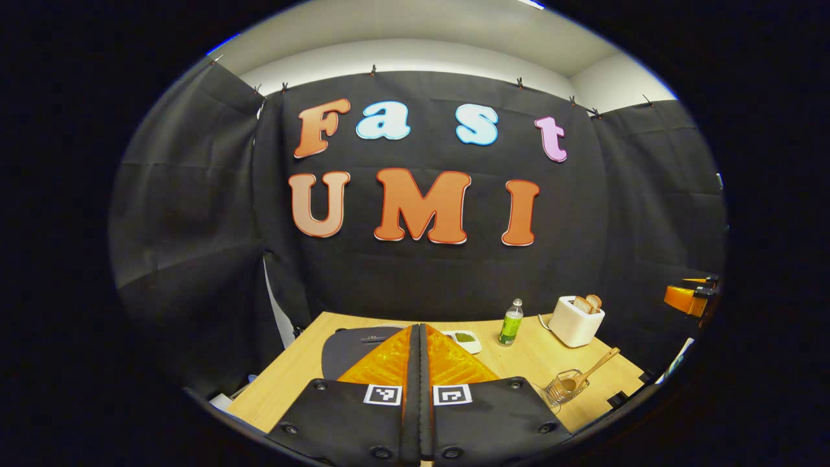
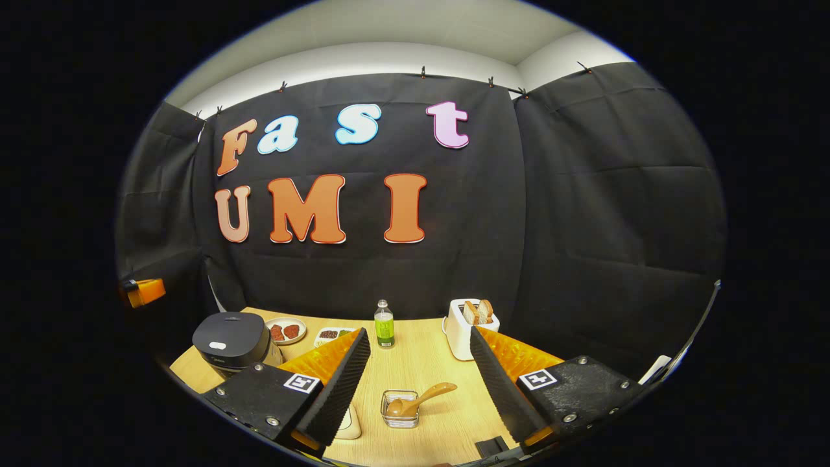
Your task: Close the left gripper, press the button to open the rice cooker; take a wooden spoon from the chopstick holder with the right hand, scoop a spoonful of rice and pour it into the rice cooker, then put the wooden spoon back into the chopstick holder.
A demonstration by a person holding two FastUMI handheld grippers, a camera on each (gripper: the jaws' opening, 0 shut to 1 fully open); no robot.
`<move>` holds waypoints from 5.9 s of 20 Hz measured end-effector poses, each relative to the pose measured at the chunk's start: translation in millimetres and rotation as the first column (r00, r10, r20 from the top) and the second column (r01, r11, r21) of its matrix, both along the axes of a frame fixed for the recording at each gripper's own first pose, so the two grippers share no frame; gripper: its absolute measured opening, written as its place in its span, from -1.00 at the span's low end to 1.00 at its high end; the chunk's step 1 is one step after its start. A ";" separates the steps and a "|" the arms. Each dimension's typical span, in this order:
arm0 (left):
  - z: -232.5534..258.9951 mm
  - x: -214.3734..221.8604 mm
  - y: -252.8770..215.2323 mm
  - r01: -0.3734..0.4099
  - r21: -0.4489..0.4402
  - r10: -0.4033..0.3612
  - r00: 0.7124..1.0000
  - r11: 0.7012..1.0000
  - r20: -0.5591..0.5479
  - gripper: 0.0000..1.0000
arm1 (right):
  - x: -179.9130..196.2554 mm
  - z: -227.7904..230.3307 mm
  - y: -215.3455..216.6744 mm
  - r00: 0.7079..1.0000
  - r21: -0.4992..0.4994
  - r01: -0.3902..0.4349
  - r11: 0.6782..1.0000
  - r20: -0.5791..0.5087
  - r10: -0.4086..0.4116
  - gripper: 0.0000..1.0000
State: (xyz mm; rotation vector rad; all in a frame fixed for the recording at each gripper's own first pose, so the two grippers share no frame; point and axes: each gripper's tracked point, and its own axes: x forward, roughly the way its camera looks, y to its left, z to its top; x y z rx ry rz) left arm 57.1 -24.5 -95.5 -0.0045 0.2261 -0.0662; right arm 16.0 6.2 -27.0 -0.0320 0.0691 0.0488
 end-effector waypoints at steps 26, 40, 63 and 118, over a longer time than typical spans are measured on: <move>-176.7 51.5 28.2 -0.018 0.005 0.019 0.914 1.000 -0.405 -0.90 | -7.8 -39.5 -19.6 0.993 -0.011 0.040 0.999 -0.109 -0.041 0.92; 19.2 32.9 21.0 -0.058 -0.029 0.058 0.998 0.998 0.004 -0.92 | -8.6 -41.8 -43.7 0.995 0.041 0.065 0.997 -0.082 -0.062 0.92; 77.7 -77.8 94.9 -0.320 0.028 0.316 0.944 0.947 0.099 1.00 | 114.7 -232.0 -35.2 0.925 0.477 0.188 0.858 -0.380 0.008 0.63; 27.0 -55.6 255.4 -0.259 0.075 0.257 0.966 0.963 0.033 0.94 | 20.8 -238.8 222.9 0.876 0.534 -0.038 0.845 -0.389 0.285 -0.71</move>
